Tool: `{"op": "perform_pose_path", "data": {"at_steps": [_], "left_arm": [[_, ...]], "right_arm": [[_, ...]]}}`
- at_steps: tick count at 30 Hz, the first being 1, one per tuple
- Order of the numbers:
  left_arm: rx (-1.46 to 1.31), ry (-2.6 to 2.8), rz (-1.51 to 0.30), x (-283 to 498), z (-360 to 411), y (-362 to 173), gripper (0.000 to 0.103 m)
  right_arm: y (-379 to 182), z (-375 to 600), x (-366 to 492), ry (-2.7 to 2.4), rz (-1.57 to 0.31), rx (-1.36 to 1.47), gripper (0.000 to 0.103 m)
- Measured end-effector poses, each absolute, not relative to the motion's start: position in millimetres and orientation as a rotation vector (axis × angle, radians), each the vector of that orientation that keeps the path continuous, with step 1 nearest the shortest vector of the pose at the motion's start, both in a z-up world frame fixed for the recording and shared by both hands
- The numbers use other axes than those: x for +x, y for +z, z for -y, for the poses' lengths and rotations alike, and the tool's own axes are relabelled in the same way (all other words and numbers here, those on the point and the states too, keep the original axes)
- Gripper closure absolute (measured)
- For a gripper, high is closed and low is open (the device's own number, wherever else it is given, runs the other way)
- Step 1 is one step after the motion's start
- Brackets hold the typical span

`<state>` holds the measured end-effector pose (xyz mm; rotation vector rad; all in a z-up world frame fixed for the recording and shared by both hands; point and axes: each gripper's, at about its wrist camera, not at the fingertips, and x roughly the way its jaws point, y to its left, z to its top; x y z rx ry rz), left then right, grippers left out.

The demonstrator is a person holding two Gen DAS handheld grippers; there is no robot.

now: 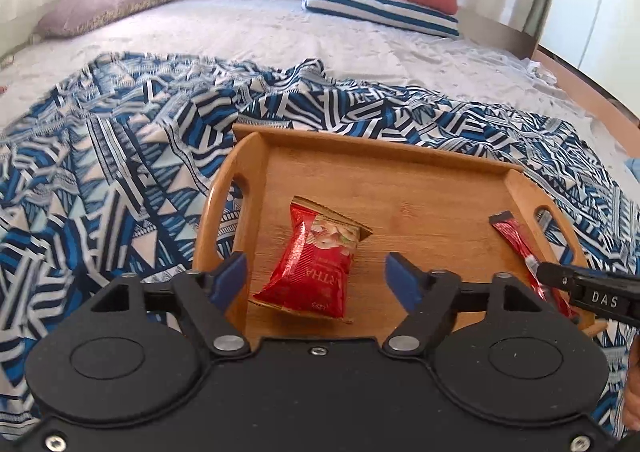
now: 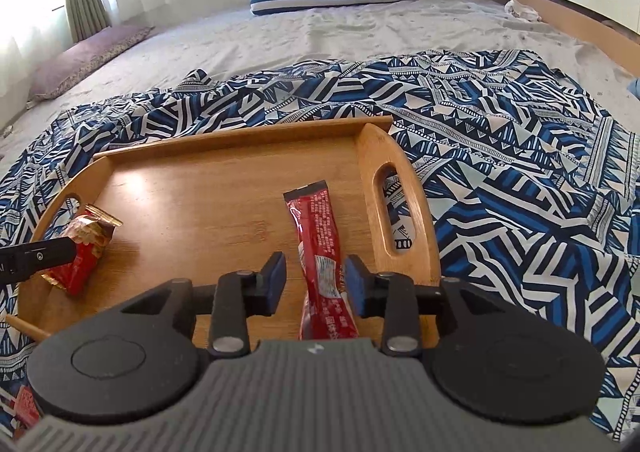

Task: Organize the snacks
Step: 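Carry both snacks over the wooden tray and open both tools, then lift both tools away from the tray back toward the snack pile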

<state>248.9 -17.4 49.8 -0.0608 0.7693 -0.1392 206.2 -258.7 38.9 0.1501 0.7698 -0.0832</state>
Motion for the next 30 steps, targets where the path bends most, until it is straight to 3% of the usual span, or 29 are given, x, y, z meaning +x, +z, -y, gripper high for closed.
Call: {"op": "perform_pose_path", "data": {"at_steps": [9, 22, 30], "left_arm": [[-0.003, -0.197, -0.691, 194.6, 18.8, 82.4, 0.009], [-0.002, -0.214, -0.628, 104.2, 7.5, 86.6, 0.006], [-0.012, -0.205, -0.635, 61.1, 0.0, 69.6, 0.006]], "right_arm": [[66.9, 243.7, 161.2, -0.013, -0.701, 0.093, 0.033], [78.1, 223.1, 77.8, 0.072, -0.611, 0.056, 0.019], [69.1, 206.0, 33.5, 0.082, -0.570, 0.007, 0.016]]}}
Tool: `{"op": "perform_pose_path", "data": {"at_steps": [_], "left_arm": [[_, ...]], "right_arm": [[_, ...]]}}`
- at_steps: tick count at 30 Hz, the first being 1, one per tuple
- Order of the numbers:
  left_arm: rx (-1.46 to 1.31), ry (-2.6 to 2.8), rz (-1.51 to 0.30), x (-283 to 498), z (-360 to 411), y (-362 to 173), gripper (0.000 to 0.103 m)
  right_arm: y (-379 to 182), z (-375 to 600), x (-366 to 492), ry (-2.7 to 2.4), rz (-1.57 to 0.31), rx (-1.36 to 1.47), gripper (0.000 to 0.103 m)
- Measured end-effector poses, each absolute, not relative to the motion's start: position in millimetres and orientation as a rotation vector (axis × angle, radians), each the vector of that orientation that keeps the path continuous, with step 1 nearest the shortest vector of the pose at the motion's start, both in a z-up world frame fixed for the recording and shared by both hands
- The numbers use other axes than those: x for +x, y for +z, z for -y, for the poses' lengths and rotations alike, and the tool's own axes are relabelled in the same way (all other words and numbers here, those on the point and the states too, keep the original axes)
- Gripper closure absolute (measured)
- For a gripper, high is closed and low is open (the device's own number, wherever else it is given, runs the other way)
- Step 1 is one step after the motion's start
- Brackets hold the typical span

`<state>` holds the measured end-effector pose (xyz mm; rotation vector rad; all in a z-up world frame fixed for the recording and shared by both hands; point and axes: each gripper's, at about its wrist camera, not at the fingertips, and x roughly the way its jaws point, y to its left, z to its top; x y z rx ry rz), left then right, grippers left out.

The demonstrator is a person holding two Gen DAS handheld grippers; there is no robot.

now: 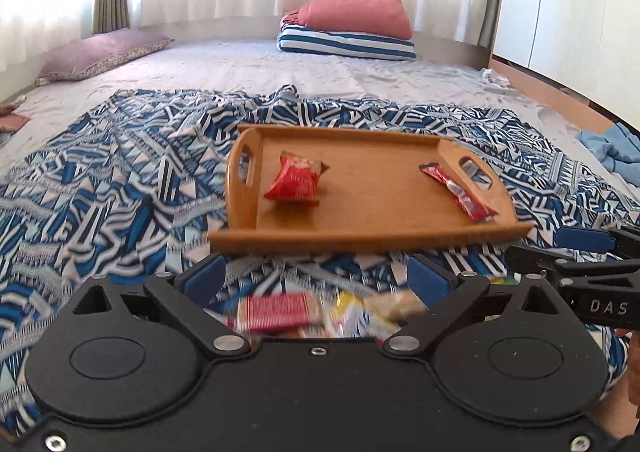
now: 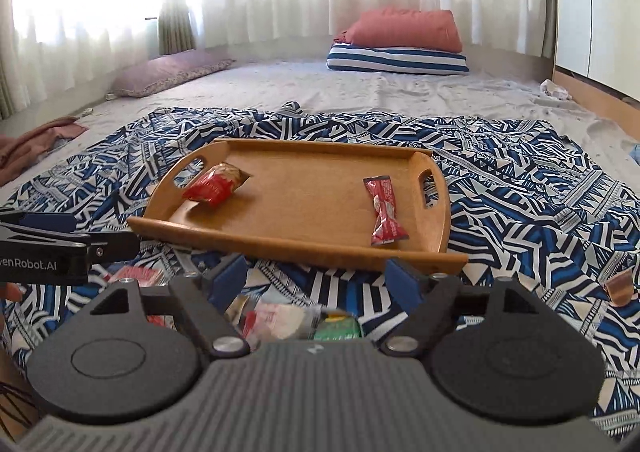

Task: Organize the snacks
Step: 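Lift both tools away from the tray back toward the snack pile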

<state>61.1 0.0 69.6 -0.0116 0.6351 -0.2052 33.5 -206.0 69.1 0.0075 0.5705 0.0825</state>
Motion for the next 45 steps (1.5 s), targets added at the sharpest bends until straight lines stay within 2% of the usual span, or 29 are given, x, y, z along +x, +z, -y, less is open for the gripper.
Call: {"op": "perform_pose_path", "data": {"at_steps": [18, 45], "left_arm": [[-0.004, -0.187, -0.614, 5.2, -3.8, 29.3, 0.004], [0.022, -0.187, -0.638, -1.5, 1.8, -3.9, 0.004]], "right_arm": [[33.8, 179.4, -34.9, 0.081, -0.515, -0.048, 0.010], [-1.9, 165.0, -60.7, 0.033, -0.549, -0.053, 0.008]]}}
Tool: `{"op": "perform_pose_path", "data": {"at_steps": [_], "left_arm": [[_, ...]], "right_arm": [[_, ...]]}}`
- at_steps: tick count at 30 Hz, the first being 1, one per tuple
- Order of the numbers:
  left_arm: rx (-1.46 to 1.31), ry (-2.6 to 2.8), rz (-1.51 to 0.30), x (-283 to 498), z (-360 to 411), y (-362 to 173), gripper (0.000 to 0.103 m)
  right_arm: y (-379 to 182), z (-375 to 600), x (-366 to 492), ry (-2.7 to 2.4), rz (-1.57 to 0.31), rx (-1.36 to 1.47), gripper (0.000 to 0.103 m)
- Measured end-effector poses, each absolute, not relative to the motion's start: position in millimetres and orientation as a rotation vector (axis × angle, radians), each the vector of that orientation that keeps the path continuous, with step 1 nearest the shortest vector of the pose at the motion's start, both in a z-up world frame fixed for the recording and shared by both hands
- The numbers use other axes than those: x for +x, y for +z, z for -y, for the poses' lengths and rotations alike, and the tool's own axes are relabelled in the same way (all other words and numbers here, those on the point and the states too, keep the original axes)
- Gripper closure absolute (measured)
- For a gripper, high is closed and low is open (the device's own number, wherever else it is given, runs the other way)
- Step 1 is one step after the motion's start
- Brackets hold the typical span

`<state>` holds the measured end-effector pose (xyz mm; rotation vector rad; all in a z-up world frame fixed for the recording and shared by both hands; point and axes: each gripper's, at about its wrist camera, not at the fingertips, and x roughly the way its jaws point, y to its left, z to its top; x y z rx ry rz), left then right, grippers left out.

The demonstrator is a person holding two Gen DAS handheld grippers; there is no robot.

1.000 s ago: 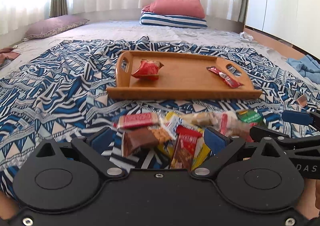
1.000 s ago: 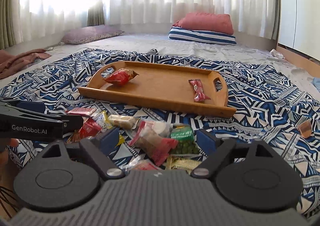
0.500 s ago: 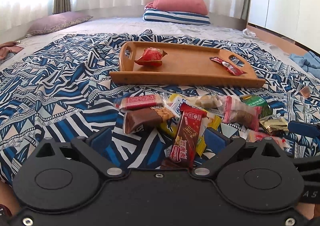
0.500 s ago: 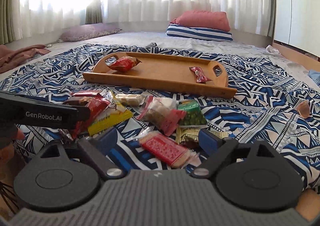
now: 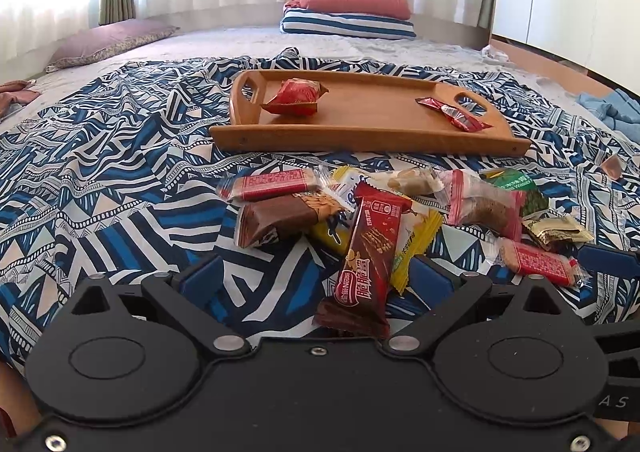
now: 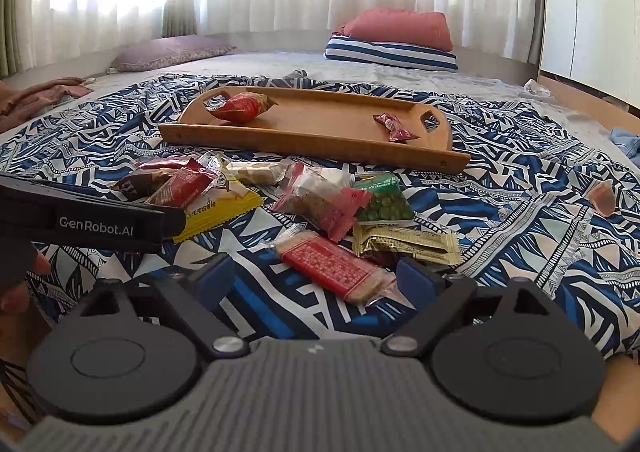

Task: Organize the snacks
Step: 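Lift both tools away from the tray back toward the snack pile, then grasp a brown chocolate bar with the left tool while the right grasps a red biscuit pack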

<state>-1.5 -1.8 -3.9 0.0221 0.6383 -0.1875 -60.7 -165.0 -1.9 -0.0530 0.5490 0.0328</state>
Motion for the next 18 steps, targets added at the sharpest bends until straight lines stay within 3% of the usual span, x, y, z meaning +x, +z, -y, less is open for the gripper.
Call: {"op": "perform_pose_path", "data": {"at_steps": [4, 12, 16, 18], "left_arm": [[0.016, -0.200, -0.611, -3.0, 1.8, 0.1, 0.009], [0.008, -0.254, -0.637, 1.3, 7.5, 4.4, 0.043], [0.007, -0.265, -0.665, 1.4, 10.6, 0.5, 0.056], [0.003, -0.292, -0.670, 0.2, 11.3, 0.6, 0.070]], "right_arm": [[-3.1, 164.9, -57.2, 0.036, -0.552, -0.061, 0.008], [-1.6, 166.4, -51.1, 0.057, -0.547, -0.056, 0.016], [0.6, 167.6, -51.3, 0.056, -0.547, -0.043, 0.026], [2.3, 167.5, -53.5, 0.068, -0.551, -0.030, 0.031]]}}
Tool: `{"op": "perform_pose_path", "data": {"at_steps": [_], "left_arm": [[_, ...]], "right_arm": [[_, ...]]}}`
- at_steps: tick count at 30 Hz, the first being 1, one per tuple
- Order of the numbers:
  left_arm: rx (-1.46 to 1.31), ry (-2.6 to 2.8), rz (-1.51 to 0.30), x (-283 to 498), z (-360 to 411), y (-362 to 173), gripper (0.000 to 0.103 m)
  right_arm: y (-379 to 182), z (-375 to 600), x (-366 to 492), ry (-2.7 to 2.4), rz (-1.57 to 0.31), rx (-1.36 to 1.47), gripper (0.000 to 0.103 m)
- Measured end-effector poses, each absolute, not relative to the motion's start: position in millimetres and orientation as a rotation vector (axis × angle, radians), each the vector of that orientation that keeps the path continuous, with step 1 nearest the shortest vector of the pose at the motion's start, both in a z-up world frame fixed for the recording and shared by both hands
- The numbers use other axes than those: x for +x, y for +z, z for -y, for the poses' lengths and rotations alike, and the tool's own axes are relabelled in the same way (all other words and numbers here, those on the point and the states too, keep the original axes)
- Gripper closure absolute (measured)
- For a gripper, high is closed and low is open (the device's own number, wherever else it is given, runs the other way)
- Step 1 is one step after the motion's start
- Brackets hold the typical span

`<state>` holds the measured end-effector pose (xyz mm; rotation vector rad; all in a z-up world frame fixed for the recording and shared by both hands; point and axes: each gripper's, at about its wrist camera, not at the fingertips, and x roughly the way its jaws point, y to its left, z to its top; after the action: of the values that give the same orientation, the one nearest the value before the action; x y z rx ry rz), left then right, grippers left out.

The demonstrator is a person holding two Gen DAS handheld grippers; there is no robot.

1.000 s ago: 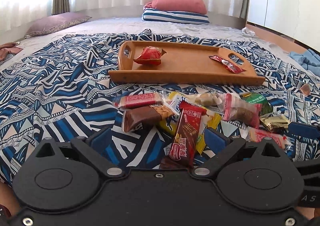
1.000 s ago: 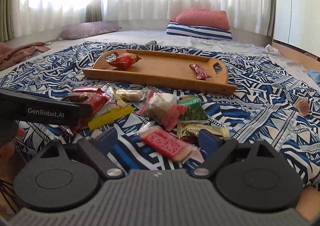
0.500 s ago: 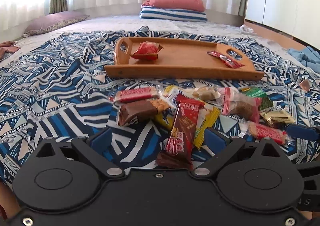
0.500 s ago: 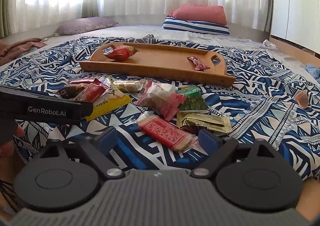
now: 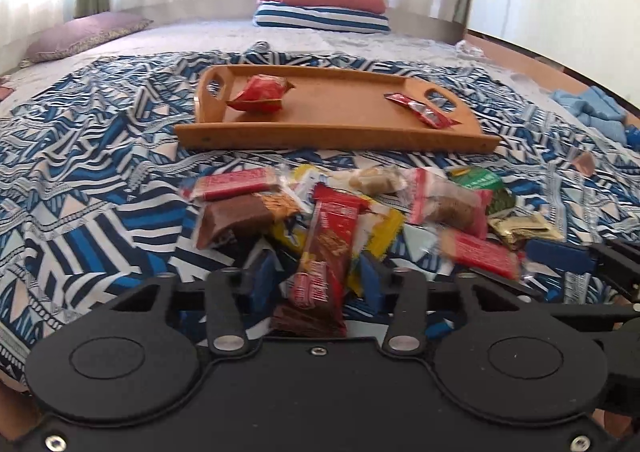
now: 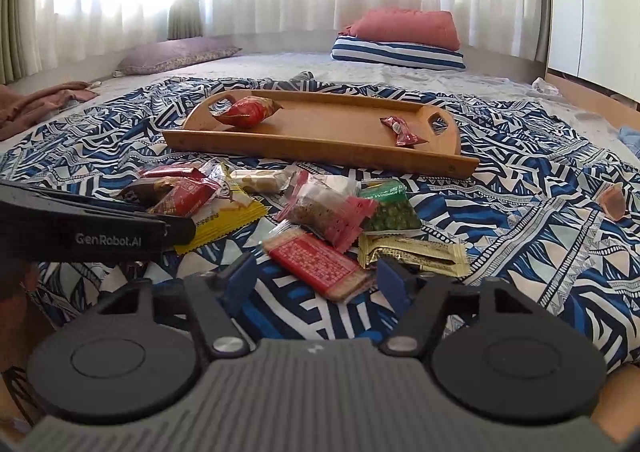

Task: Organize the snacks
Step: 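Grasp a brown chocolate bar with the left tool while the right grasps a red biscuit pack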

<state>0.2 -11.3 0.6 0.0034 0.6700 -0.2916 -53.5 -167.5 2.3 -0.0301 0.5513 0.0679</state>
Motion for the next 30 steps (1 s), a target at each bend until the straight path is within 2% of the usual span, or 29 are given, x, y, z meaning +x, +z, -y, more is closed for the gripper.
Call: {"op": "perform_pose_path", "data": {"at_steps": [2, 10, 14, 15, 21, 22, 23, 24, 27, 30], "left_arm": [[-0.001, -0.310, -0.677, -0.9, 12.5, 1.6, 0.076], [-0.009, -0.298, -0.678, -1.2, 12.9, 3.4, 0.074], [-0.002, -0.295, -0.680, -0.3, 14.1, 2.7, 0.071], [-0.005, -0.294, -0.682, 0.2, 14.1, 2.8, 0.070], [-0.015, -0.288, -0.689, 4.7, 15.2, 2.4, 0.067], [-0.015, -0.291, -0.690, 5.4, 15.5, 2.5, 0.068], [-0.015, -0.294, -0.691, 5.5, 16.2, 2.4, 0.069], [-0.015, -0.301, -0.692, 5.8, 16.4, 2.6, 0.074], [-0.010, -0.297, -0.689, 4.7, 18.2, 3.5, 0.080], [0.002, -0.299, -0.685, 3.5, 19.1, 4.3, 0.080]], "right_arm": [[3.4, 166.0, -55.7, 0.099, -0.558, -0.024, 0.034], [7.4, 165.8, -47.5, 0.114, -0.542, -0.053, 0.034], [6.3, 168.6, -37.3, 0.135, -0.565, -0.038, 0.049], [5.8, 168.4, -35.5, 0.144, -0.568, -0.040, 0.049], [2.2, 164.5, -27.2, 0.181, -0.575, -0.101, 0.049], [1.8, 164.9, -25.4, 0.187, -0.580, -0.101, 0.046], [1.5, 165.7, -23.9, 0.196, -0.586, -0.095, 0.040], [1.5, 166.5, -22.8, 0.203, -0.590, -0.088, 0.040], [1.2, 166.6, -20.7, 0.218, -0.592, -0.098, 0.040], [0.7, 165.4, -18.1, 0.225, -0.587, -0.117, 0.038]]}}
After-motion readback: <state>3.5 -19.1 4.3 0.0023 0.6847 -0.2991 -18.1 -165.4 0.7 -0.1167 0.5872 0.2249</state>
